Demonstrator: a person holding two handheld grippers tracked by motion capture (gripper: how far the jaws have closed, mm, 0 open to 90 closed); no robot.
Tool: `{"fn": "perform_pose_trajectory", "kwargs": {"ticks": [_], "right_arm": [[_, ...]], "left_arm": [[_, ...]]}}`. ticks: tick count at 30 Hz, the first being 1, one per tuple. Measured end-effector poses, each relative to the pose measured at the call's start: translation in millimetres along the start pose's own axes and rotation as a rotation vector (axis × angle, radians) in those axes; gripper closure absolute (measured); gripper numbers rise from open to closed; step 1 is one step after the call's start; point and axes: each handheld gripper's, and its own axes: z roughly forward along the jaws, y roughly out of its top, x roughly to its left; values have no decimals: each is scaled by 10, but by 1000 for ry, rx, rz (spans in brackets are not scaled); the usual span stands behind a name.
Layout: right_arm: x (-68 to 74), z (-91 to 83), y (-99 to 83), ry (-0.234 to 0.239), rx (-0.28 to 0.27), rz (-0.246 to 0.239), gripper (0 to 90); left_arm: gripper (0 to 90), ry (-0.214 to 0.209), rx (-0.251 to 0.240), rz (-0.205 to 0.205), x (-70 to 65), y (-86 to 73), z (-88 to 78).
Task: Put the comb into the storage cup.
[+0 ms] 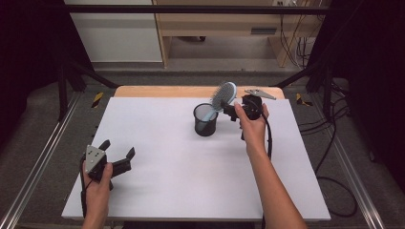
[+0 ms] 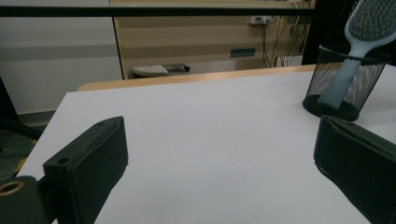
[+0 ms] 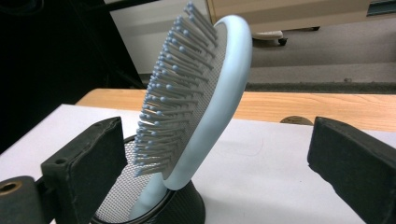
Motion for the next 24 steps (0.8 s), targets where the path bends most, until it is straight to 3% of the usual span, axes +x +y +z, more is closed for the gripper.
{"fn": "perform_pose_trajectory", "kwargs": {"ticks": [11,17,24], "right_arm": [[-40,-38,-78,13,3,-17,40],[-72,-26,-147,9,-21,22,58],[-50,-87,-130,24,-35,-6,60]], "left_arm": [[26,8,-1,-6,21,-1,10],[26,21,-18,-8,29,9,-13],[36,9,-14,-12,38,9,5]]}}
